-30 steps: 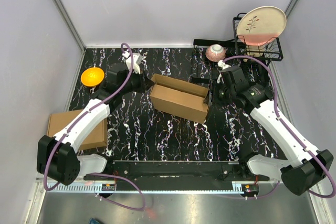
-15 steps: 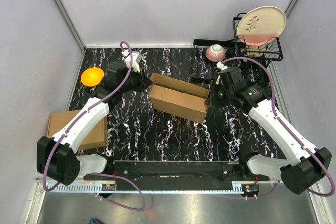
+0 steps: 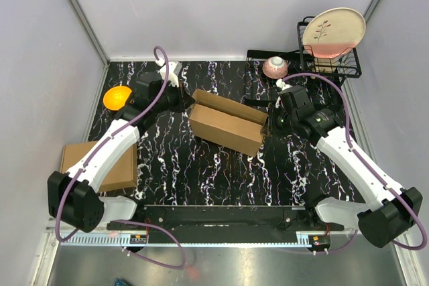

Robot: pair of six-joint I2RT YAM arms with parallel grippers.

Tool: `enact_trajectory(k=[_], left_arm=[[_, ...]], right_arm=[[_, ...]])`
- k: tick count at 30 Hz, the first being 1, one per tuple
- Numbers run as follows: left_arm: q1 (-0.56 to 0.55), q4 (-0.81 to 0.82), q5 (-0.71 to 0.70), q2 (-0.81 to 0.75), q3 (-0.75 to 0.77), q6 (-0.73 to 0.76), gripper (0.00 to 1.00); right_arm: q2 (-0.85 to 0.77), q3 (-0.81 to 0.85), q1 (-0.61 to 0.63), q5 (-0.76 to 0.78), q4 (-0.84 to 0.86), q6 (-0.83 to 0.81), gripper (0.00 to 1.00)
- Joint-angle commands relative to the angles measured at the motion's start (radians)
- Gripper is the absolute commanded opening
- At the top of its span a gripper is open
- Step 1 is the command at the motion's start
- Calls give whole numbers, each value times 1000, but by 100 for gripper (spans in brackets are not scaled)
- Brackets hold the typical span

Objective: Fold the paper box

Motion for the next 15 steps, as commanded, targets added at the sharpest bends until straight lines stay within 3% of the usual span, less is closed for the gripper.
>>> enact_trajectory(k=[1, 6, 15], left_arm=[[-7, 33, 35, 7, 37, -40, 1], [-5, 41, 38, 12, 19, -48, 1], [-7, 56, 55, 13, 13, -67, 1]], right_arm=[[10, -8, 11, -11, 33, -7, 30], [18, -12, 11, -13, 39, -7, 41], [42, -52, 9, -8, 62, -7, 33]])
